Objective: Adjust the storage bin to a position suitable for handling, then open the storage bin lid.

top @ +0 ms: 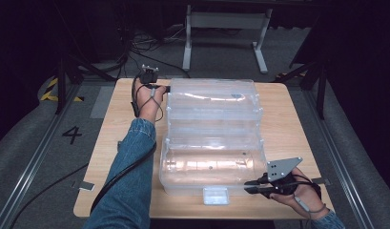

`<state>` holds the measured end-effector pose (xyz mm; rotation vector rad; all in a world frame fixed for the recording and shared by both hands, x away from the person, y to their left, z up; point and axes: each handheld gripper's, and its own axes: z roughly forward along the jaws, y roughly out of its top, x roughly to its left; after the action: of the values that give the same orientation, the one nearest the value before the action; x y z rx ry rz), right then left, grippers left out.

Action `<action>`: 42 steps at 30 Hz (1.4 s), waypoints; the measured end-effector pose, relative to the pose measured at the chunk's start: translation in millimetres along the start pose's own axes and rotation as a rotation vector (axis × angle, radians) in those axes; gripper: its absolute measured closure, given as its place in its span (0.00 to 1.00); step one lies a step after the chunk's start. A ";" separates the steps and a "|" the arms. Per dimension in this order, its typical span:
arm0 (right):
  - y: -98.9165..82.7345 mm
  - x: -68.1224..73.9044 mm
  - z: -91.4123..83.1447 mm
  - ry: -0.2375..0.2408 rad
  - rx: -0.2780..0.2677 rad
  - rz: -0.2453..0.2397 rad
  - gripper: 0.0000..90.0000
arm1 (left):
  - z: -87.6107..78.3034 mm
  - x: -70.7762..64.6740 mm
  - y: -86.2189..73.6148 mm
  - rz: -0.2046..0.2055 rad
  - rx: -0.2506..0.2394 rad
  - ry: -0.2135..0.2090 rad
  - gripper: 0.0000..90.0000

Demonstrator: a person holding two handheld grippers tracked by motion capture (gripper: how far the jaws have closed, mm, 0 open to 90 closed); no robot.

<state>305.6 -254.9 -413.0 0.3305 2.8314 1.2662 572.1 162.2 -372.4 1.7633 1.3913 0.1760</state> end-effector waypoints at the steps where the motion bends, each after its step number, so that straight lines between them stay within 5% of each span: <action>1: 0.0 0.0 0.0 0.000 0.000 0.000 0.89 | 0.2 -0.1 0.2 -0.003 0.003 0.000 0.89; 9: -0.3 0.7 0.2 -0.003 -0.003 0.003 0.89 | 1.2 2.2 -0.1 -0.006 0.006 0.005 0.88; 12: -0.6 0.5 0.3 -0.001 -0.007 0.004 0.89 | -1.0 2.3 -3.3 0.005 -0.019 0.012 0.75; 17: -1.1 0.2 0.1 0.002 -0.009 0.005 0.89 | -25.1 1.6 -5.7 0.055 -0.107 0.034 0.61; 23: -0.8 -0.5 0.3 0.006 -0.013 0.016 0.87 | -78.0 -7.6 -10.6 0.131 -0.185 0.001 0.56; 31: 9.8 -5.1 -17.7 0.011 -0.107 0.027 0.78 | -136.6 -31.3 -30.9 0.237 -0.248 -0.045 0.51; 42: 13.9 -25.5 -79.9 -0.158 -0.214 0.075 0.75 | -196.1 -43.4 -71.5 0.313 -0.238 -0.053 0.48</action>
<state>324.6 -309.7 -350.8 0.5072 2.5469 1.4701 390.5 229.7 -283.3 1.7600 1.0051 0.4414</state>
